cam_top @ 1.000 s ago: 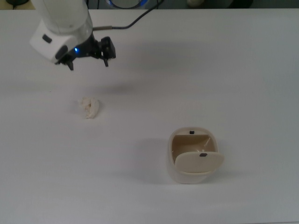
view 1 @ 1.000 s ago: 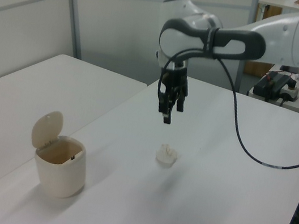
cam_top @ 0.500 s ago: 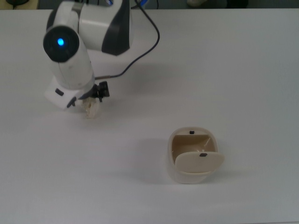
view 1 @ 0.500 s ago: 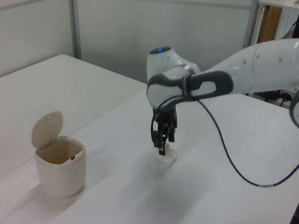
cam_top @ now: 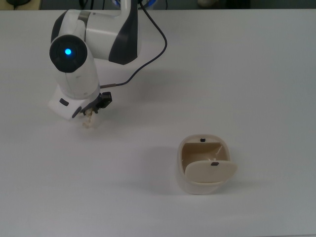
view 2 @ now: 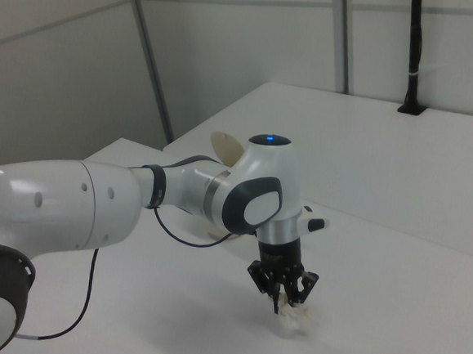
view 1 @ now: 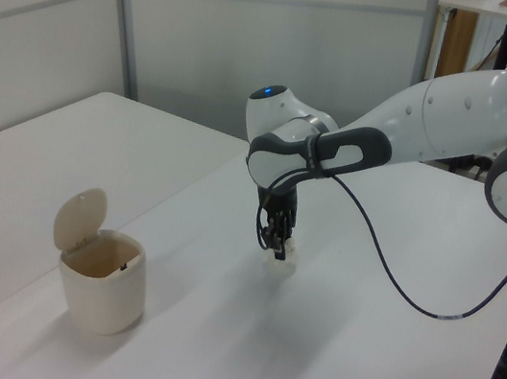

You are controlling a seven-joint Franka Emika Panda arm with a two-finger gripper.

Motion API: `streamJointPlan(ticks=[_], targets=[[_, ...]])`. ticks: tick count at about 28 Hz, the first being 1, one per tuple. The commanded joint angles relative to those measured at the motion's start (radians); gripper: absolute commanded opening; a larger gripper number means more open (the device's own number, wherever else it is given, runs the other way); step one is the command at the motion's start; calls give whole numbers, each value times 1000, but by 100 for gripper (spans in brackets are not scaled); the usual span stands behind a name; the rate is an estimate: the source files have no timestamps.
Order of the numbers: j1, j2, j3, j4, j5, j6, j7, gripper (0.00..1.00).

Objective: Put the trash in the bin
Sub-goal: 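Close the gripper on the paper ball and lift it, then carry the paper ball over the cream bin and lower it inside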

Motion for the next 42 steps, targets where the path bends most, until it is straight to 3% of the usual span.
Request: streamJointPlan(ticks=[1,9,14,18,25,28,30,31,33,34,42], targets=[[4,-78,2,-14,17,-13,-13,0],[50,-178,25,35,207,-35,59,0],[97,-177,54,86,327,9,97,0],[161,-161,67,83,355,214,187,0],[254,-22,73,84,336,526,351,0],[269,0,73,83,342,582,360,12],[274,7,73,83,352,603,384,75],[274,7,73,83,349,603,398,88],[274,7,73,81,336,605,418,91],[274,7,73,81,338,605,421,100],[278,-8,71,80,338,591,423,100]])
